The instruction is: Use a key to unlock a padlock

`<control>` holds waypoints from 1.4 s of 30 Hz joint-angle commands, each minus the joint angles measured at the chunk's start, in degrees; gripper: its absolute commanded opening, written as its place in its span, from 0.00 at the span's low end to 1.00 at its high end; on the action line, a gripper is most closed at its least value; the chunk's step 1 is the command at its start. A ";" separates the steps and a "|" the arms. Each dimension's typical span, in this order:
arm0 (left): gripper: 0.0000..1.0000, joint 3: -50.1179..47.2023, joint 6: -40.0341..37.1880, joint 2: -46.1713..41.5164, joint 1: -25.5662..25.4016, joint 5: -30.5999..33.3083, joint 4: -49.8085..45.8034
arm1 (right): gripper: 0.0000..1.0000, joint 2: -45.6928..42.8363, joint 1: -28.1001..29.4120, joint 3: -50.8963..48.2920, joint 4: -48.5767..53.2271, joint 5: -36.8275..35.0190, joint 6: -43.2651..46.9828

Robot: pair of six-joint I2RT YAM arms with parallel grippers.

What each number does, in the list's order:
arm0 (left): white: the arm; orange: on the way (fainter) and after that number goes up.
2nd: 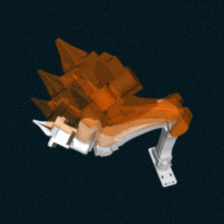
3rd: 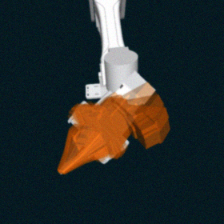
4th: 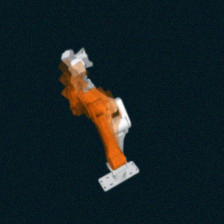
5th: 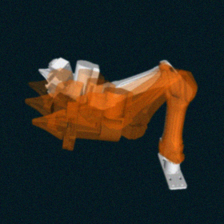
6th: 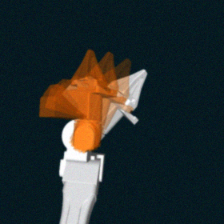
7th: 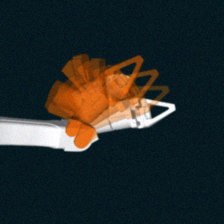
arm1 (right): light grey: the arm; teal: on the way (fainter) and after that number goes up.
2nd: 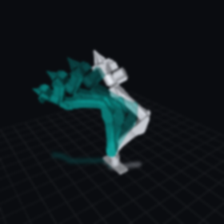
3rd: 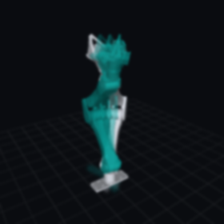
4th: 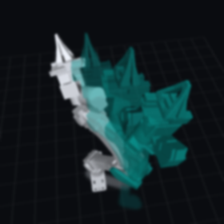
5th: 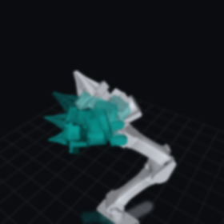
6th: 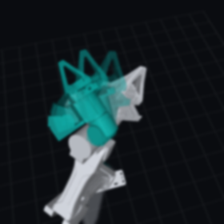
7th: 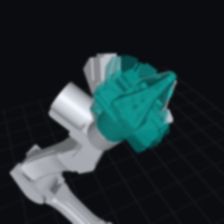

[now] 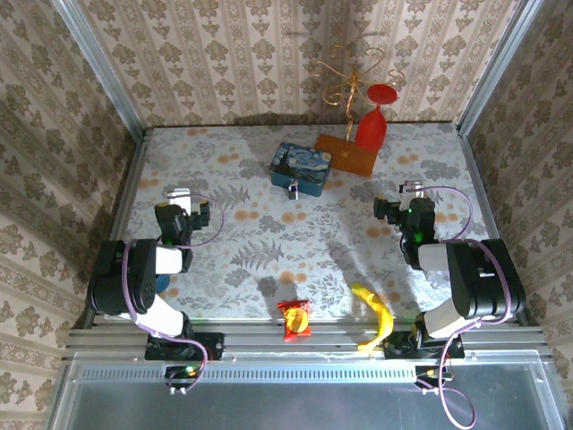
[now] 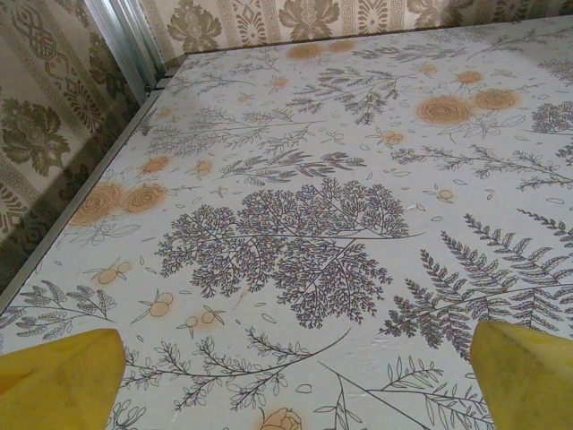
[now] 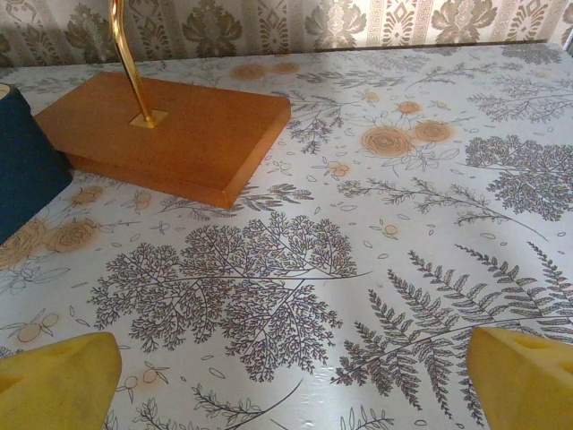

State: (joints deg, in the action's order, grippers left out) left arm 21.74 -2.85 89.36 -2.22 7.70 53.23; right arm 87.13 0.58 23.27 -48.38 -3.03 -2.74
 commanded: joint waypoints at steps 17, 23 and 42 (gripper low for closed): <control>1.00 0.15 -0.82 -0.09 -0.14 -0.76 1.08 | 1.00 0.41 0.21 0.17 -0.14 -1.54 0.48; 1.00 0.15 -0.84 -0.13 -0.13 -0.79 1.08 | 1.00 0.41 0.23 0.11 -0.14 -1.50 0.49; 1.00 8.75 2.87 -14.17 -1.29 1.70 -22.12 | 1.00 -12.76 2.72 8.88 28.47 -11.21 -7.82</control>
State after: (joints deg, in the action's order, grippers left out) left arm 28.40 -2.55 77.78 -3.01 7.46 36.93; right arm 76.99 2.11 30.37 -28.34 -8.88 -5.93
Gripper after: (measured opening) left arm 0.999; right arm 0.999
